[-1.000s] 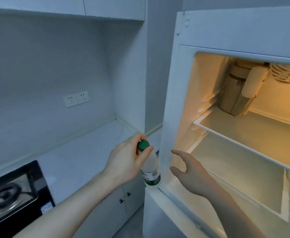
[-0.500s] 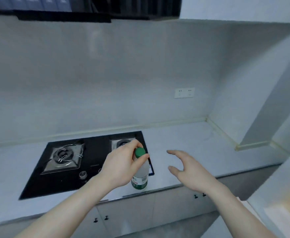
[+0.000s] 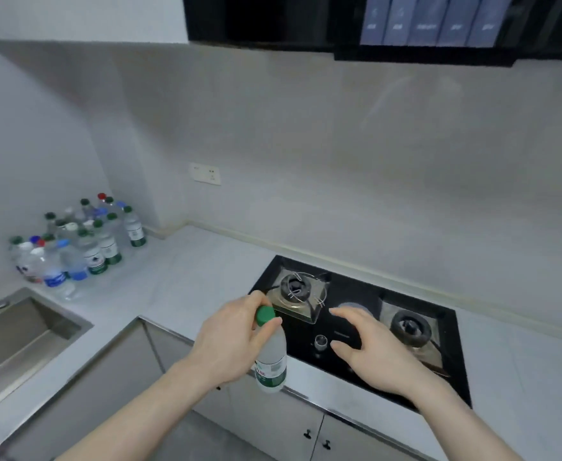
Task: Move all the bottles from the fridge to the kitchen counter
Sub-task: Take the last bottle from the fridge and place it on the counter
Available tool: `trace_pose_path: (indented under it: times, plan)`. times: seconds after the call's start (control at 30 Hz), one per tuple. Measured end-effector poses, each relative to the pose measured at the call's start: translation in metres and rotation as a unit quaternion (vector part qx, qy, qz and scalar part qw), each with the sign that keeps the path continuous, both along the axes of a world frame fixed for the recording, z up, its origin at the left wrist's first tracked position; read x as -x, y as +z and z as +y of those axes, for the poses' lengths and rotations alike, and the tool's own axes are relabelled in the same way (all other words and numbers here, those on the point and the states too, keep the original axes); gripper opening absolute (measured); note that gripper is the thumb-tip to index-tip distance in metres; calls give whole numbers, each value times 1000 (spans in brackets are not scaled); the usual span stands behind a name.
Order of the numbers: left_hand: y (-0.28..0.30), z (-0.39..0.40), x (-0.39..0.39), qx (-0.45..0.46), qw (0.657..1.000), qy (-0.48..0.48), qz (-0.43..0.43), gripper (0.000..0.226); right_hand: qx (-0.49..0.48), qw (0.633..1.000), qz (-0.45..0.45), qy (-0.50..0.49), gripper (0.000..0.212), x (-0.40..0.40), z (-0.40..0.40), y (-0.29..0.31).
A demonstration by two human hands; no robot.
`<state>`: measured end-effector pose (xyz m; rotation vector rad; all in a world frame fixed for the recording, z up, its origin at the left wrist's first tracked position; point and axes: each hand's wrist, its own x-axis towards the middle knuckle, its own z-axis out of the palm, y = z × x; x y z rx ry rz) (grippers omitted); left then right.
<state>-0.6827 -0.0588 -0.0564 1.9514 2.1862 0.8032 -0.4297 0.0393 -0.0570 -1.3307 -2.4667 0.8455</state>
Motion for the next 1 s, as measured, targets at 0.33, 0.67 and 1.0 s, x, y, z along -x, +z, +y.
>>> trace_pose_path:
  times: [0.33,0.67,1.0]
  plan:
    - [-7,10,148,21,985,167,22,24,19,986,11,167,58,181,85,-19]
    - [-5,31,252,44,958,280,37,24,33,960,11,278,58,331,152,-23]
    - [-18,64,379,90,948,304,20,27,33,954,-8,299,57,472,184,-29]
